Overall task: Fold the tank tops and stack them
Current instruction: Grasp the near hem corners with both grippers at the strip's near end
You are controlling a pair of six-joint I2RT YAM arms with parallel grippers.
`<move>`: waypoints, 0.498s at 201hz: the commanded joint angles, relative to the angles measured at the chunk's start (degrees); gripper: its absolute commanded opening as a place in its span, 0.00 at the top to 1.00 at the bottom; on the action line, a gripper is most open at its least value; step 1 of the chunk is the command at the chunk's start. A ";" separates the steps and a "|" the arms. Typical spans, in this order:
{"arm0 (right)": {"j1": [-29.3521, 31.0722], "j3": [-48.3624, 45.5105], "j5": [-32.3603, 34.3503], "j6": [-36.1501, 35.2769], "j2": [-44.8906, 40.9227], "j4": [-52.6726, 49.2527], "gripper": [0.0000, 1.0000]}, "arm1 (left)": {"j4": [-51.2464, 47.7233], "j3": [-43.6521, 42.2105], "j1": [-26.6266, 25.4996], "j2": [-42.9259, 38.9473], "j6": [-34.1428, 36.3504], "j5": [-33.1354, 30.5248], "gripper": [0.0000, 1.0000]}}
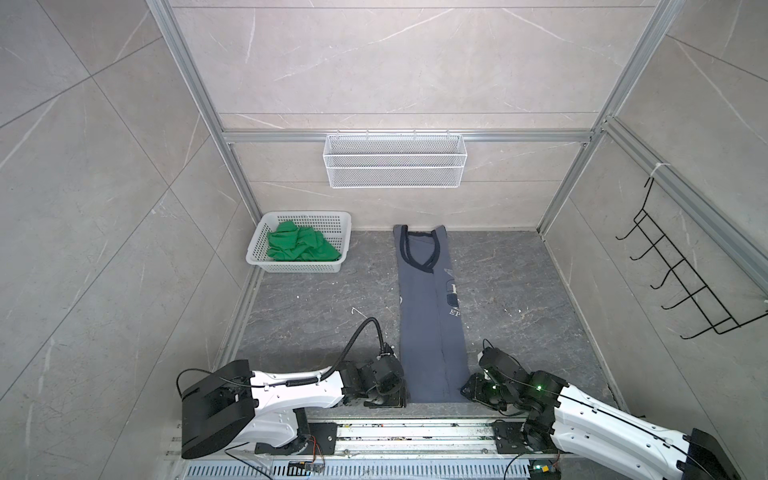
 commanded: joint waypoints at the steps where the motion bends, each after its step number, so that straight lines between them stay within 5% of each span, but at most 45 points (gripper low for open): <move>1: -0.11 -0.99 -0.46 0.28 1.89 1.12 0.66 | 3.25 0.28 -0.37 1.43 -2.03 0.01 0.39; 57: 0.11 -1.55 -0.11 0.86 0.92 0.23 0.82 | 3.70 0.00 -0.35 2.29 -2.25 0.77 0.50; 100: 0.84 -0.35 0.55 1.30 1.19 -1.77 0.88 | 3.69 1.74 -0.54 3.39 -1.10 1.61 0.69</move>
